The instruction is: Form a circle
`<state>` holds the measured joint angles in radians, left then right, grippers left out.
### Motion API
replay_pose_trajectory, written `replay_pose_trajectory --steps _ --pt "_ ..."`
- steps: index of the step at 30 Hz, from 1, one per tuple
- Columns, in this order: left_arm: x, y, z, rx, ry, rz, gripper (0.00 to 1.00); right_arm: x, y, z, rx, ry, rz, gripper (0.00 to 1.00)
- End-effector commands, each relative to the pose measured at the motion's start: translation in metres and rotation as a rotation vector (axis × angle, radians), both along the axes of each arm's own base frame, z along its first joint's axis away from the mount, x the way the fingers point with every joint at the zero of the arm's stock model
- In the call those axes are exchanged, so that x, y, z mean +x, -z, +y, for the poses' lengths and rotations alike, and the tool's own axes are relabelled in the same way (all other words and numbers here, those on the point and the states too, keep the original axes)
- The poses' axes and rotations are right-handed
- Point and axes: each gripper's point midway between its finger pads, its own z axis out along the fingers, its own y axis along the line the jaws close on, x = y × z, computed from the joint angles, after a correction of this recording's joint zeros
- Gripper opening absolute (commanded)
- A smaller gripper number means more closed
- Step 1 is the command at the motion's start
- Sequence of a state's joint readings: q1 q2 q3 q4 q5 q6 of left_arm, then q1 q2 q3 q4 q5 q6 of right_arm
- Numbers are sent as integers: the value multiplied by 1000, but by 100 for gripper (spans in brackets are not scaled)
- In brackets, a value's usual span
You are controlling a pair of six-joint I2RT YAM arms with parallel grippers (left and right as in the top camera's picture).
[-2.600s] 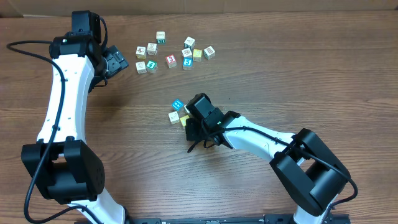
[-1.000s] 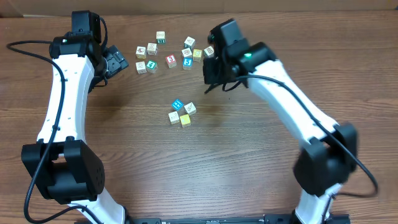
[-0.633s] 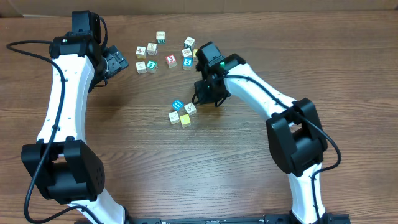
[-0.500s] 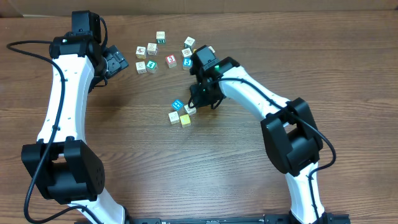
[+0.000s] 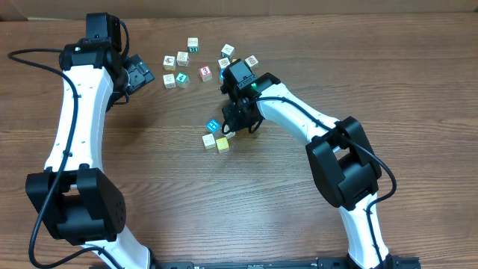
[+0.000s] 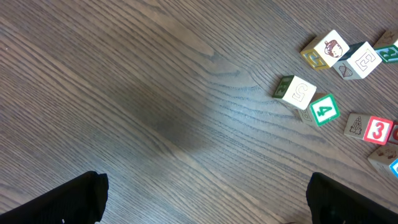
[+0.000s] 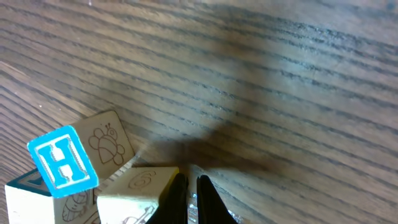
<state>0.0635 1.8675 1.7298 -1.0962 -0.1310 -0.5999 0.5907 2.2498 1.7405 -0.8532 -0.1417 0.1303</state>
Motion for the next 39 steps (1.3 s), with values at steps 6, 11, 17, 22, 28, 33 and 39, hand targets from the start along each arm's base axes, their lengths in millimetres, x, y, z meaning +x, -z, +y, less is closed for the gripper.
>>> replay_pose_trajectory --steps 6,11,17,22,28,33,39 --pt "2 -13 0 2 1 -33 100 3 0 3 2 -10 -23 5" --pt "2 -13 0 2 0 -33 100 10 -5 6 18 -7 -48 5" --pt "2 -13 0 2 1 -33 99 19 -13 8 22 -2 -80 5" --pt "2 -13 0 2 1 -33 100 49 -29 1 -40 44 -219 4" --pt "2 -13 0 2 1 -33 100 79 -112 19 21 65 -347 3" --pt "2 -13 0 2 1 -33 100 94 -196 36 146 75 -467 3" --pt "2 -13 0 2 1 -33 100 87 -185 53 166 31 -442 4"
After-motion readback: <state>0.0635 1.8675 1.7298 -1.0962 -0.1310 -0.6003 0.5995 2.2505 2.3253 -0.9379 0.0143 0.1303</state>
